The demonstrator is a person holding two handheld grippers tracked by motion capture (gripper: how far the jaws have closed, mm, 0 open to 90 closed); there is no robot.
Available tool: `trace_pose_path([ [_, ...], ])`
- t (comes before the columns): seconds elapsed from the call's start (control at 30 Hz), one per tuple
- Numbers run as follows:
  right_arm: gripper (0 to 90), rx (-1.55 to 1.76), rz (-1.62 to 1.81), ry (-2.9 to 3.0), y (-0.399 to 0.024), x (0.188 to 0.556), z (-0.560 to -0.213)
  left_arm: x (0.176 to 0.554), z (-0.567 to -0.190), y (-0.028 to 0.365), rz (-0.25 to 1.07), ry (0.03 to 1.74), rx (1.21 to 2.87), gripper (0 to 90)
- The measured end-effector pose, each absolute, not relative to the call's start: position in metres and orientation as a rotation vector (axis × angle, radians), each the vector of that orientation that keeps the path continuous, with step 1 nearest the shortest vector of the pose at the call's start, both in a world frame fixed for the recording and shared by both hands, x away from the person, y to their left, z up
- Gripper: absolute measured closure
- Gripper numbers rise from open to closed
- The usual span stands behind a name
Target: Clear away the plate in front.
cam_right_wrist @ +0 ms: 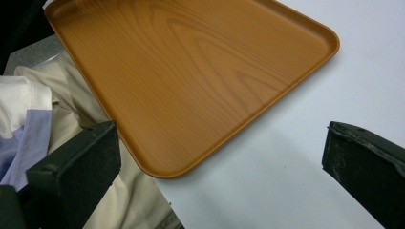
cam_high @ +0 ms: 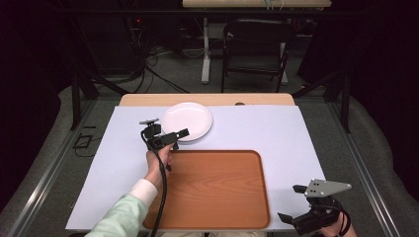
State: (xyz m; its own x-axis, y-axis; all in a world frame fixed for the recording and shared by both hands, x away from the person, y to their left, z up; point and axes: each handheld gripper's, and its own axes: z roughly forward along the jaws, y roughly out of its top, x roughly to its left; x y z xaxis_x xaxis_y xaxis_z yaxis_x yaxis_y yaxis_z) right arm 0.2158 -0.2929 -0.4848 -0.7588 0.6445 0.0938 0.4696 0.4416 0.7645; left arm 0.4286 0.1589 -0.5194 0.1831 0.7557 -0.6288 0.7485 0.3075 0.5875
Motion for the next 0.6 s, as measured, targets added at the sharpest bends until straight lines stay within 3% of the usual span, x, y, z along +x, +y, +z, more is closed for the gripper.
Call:
trace_pose_path([
  [0.6,0.0,0.967,1.211,2.496,-0.292,0.216,-0.485,0.44,-0.544,0.152,-0.005,1.72,1.233,2.0],
])
